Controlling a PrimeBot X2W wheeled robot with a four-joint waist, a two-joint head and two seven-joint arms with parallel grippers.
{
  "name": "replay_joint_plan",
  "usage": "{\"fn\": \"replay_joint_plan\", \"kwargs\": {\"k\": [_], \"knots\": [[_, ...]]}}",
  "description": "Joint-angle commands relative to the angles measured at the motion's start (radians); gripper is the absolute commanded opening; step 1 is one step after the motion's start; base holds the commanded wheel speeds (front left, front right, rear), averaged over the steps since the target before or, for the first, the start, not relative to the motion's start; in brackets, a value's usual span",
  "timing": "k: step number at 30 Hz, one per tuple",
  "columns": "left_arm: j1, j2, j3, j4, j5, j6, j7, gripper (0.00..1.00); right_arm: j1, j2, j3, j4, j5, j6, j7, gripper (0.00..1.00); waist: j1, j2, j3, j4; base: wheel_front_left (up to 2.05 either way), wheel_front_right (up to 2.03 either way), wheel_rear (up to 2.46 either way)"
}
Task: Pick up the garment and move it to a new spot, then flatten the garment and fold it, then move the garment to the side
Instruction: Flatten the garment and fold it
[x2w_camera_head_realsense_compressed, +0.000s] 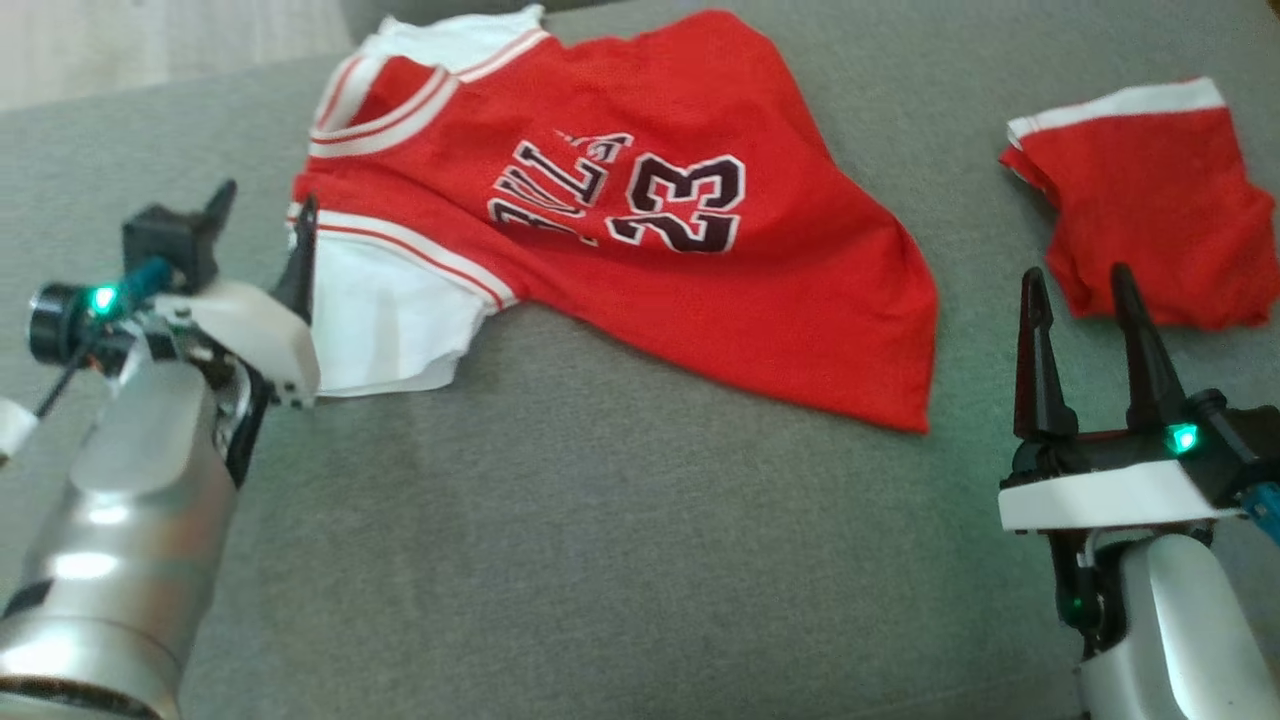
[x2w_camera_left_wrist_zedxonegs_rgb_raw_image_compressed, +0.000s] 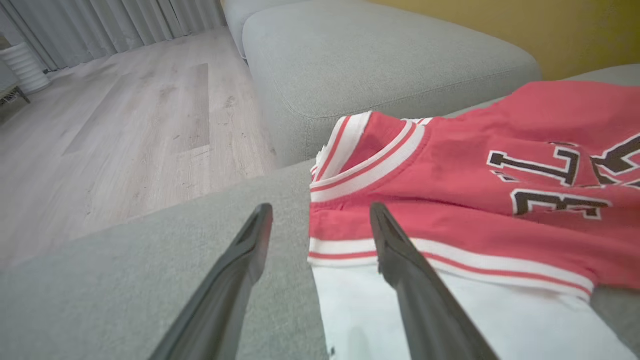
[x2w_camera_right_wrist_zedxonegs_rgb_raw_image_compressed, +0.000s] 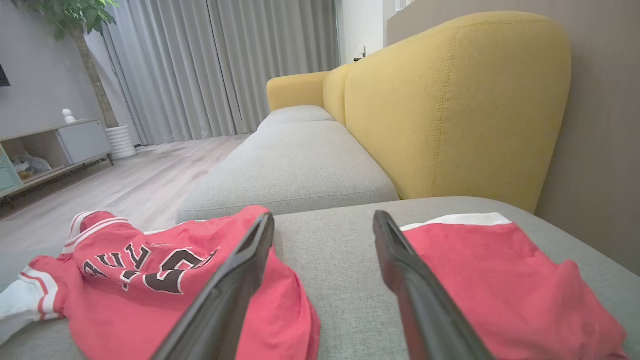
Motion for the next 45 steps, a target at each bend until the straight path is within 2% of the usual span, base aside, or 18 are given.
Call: {"fn": "replay_joint_plan", "kwargs": {"k": [1, 5, 14, 24, 34, 45], "knots": [[-0.017, 0.04, 0.017, -0.03, -0.003, 0.0, -0.017, 1.0, -0.016, -0.005, 0.019, -0.031, -0.008, -0.001, -0.011, 1.0, 0.0001, 0.0, -0.022, 0.022, 0.0, 0.0, 0.0], [0.021, 0.039, 0.009, -0.065, -0.009, 0.001, -0.043, 1.0, -0.003, -0.005, 0.014, -0.023, -0.015, -0.001, -0.011, 1.0, 0.0001, 0.0, -0.055, 0.057, 0.0, 0.0, 0.0], [0.172, 0.024, 0.063, -0.235, -0.064, 0.087, -0.083, 1.0, 0.032, -0.005, -0.004, -0.018, -0.024, -0.001, -0.011, 1.0, 0.0001, 0.0, -0.116, 0.135, 0.0, 0.0, 0.0], [0.437, -0.036, 0.116, -0.465, -0.133, 0.187, -0.093, 1.0, 0.067, -0.005, -0.008, -0.022, -0.019, -0.001, -0.011, 1.0, 0.0001, 0.0, -0.137, 0.17, 0.0, 0.0, 0.0], [0.438, -0.018, 0.087, -0.523, -0.12, 0.185, -0.045, 1.0, 0.044, -0.005, 0.011, -0.03, -0.017, -0.001, -0.011, 1.0, 0.0001, 0.0, -0.084, 0.142, 0.0, 0.0, 0.0], [0.326, 0.008, 0.042, -0.375, -0.103, 0.16, 0.084, 1.0, 0.015, -0.005, 0.013, -0.032, -0.011, -0.001, -0.011, 1.0, 0.0001, 0.0, -0.003, 0.074, 0.0, 0.0, 0.0]]}}
